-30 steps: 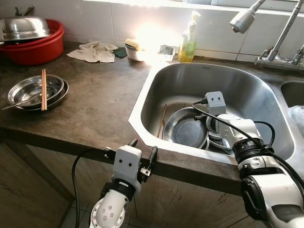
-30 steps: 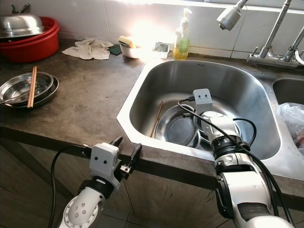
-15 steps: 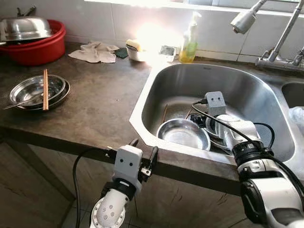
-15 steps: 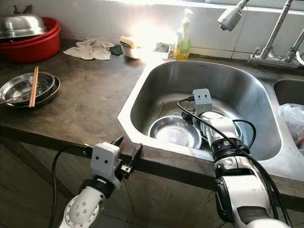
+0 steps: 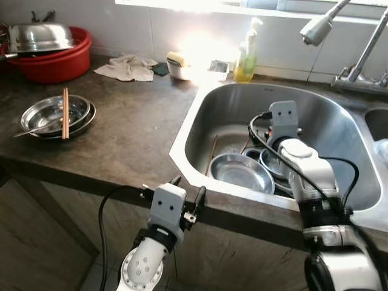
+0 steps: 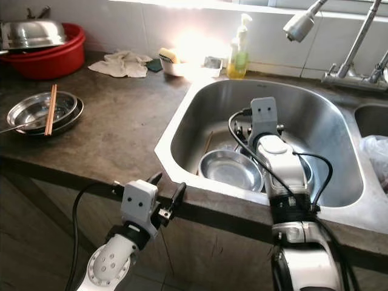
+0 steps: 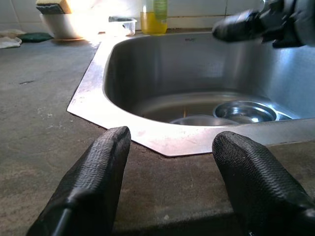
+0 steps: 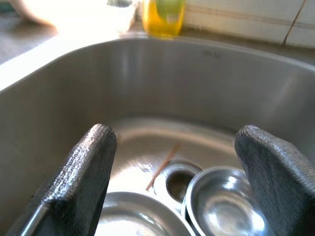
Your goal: Kitchen organization
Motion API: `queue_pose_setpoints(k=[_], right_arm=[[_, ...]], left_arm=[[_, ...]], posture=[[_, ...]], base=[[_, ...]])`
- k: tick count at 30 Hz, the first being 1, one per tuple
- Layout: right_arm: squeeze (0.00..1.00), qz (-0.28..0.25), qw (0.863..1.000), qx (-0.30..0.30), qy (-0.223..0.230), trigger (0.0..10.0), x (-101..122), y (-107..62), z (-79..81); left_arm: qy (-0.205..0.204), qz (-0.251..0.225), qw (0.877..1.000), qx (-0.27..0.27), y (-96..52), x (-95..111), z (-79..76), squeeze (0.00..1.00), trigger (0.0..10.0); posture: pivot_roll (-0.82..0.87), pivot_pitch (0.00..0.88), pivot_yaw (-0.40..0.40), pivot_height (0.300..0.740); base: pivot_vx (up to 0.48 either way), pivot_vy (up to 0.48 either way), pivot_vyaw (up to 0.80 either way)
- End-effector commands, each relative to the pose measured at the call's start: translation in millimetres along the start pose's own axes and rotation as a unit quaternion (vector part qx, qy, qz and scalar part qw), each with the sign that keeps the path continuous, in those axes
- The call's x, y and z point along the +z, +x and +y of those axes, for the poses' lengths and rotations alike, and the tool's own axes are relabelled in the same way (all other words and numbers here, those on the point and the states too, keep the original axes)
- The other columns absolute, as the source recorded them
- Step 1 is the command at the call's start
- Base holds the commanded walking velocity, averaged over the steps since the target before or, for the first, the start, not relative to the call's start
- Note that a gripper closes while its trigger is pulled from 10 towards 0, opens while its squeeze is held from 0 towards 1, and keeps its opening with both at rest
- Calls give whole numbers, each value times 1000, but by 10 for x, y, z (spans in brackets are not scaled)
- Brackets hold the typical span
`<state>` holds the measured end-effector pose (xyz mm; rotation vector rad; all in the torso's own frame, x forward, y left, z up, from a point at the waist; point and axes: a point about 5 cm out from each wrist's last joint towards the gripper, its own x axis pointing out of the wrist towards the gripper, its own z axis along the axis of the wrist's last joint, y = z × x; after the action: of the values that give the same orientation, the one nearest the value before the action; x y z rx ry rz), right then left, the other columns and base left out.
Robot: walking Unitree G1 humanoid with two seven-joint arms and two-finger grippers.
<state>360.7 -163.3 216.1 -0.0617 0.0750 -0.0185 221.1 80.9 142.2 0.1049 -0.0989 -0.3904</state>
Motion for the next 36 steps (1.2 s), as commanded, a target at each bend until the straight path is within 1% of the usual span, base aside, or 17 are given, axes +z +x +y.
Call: queue_pose_setpoints(k=[1,3,4,6,8,13,16,18,20,21,25,26,27,28,32,35,36], right_arm=[[0,-44,999,2,3,10000,133,-79,-35],[0,-75,997,-6,3,10000,179,-155,-51],[0,-97,995,-14,-6,10000,202,-225,-68],[0,-100,995,-20,3,10000,194,-261,-78],[0,-118,992,-35,-9,10000,167,-356,-80],[0,-124,992,-15,-6,10000,66,-520,-11],[0,-147,989,4,-18,10000,-15,-693,24],[0,-146,989,8,-10,10000,-54,-734,34],[0,-162,987,4,-13,10000,-76,-804,32],[0,-162,987,4,-13,10000,-76,-804,32],[0,-161,987,-3,-15,10000,-173,-926,11],[0,-161,987,-3,-15,10000,-173,-926,11],[0,-161,987,1,-21,10000,-210,-981,19],[0,-161,987,1,-21,10000,-210,-981,19],[0,-160,987,7,-23,10000,-270,-1070,36],[0,-160,987,22,-15,10000,-297,-1130,62],[0,-154,987,35,-9,10000,-327,-1174,77]], left_arm=[[-2,45,999,1,-6,-177,5,0,10000],[-1,44,999,1,5,-176,13,0,10000],[-1,43,999,2,10,-177,17,0,10000],[0,42,999,2,16,-178,19,0,10000],[0,41,999,2,23,-180,25,0,10000],[0,36,999,4,42,-175,35,0,10000],[0,30,1000,5,59,-156,41,0,10000],[0,28,1000,6,65,-154,41,0,10000],[-2,26,1000,9,75,-150,46,0,10000],[-2,26,1000,9,75,-150,46,0,10000],[-2,22,1000,9,82,-133,51,0,10000],[-2,22,1000,9,82,-133,51,0,10000],[-2,20,1000,9,84,-128,64,0,10000],[-2,20,1000,9,84,-128,64,0,10000],[1,19,1000,8,84,-131,78,0,10000],[3,14,1000,10,86,-109,85,0,10000],[11,11,1000,7,82,-98,89,0,10000]], posture=[[136,65,-48,740],[132,63,-44,740],[129,57,-43,740],[126,56,-42,740],[120,51,-39,740],[116,44,-38,740],[111,38,-36,740],[105,33,-35,740],[104,31,-36,740],[104,31,-36,740],[108,27,-34,740],[108,27,-34,740],[103,25,-26,740],[103,25,-26,740],[103,20,-21,740],[106,15,-18,740],[108,12,-15,740]], base=[[0,0,0],[0,0,0],[0,0,0],[0,0,0],[0,0,0],[0,0,0],[0,0,0],[0,0,0],[0,0,0],[0,0,0],[0,0,0],[0,0,0],[0,0,0],[0,0,0],[0,0,0],[0,0,0],[0,0,0]])
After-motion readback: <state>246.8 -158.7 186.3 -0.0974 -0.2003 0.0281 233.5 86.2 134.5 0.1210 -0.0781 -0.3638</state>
